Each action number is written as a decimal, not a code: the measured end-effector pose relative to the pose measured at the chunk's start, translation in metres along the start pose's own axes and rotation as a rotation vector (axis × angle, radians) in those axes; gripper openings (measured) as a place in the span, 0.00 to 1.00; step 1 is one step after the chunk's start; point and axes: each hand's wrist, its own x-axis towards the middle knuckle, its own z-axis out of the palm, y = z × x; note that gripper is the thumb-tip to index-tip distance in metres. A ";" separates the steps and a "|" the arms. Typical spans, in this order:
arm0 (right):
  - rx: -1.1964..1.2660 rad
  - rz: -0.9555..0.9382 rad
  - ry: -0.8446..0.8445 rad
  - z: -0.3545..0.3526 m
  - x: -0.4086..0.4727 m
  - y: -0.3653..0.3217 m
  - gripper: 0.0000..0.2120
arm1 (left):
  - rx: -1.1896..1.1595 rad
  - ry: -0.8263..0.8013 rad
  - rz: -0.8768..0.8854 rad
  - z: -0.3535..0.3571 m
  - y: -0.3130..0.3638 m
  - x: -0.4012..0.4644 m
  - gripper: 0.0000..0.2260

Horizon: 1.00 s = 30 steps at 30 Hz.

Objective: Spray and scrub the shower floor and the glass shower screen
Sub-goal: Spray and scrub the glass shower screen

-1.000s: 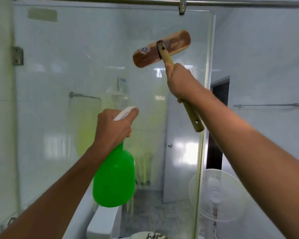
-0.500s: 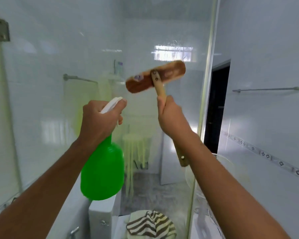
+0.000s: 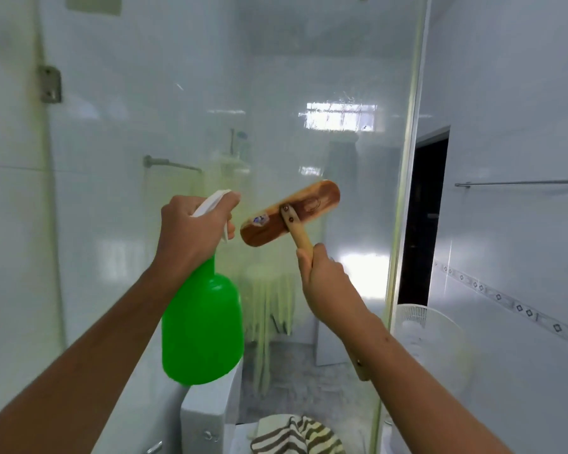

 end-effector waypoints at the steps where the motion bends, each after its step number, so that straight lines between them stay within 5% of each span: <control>1: -0.004 -0.021 0.012 -0.006 0.013 -0.008 0.18 | 0.008 0.019 -0.005 -0.007 0.000 0.002 0.20; 11: 0.035 -0.135 0.098 -0.092 0.150 -0.131 0.20 | 0.090 0.037 -0.062 -0.040 -0.001 0.019 0.23; 20: 0.035 -0.173 0.107 -0.071 0.153 -0.135 0.21 | 0.115 0.068 -0.040 -0.063 -0.017 0.017 0.20; 24: -0.154 -0.295 0.053 -0.026 0.121 -0.109 0.21 | 0.088 0.137 -0.041 -0.074 -0.026 0.018 0.21; 28: -0.558 -0.542 -0.260 0.046 0.050 -0.074 0.20 | 0.088 0.165 0.009 -0.085 -0.032 0.018 0.21; 30: -0.585 -0.562 -0.285 0.051 0.049 -0.074 0.21 | 0.112 0.158 0.032 -0.089 -0.035 0.016 0.21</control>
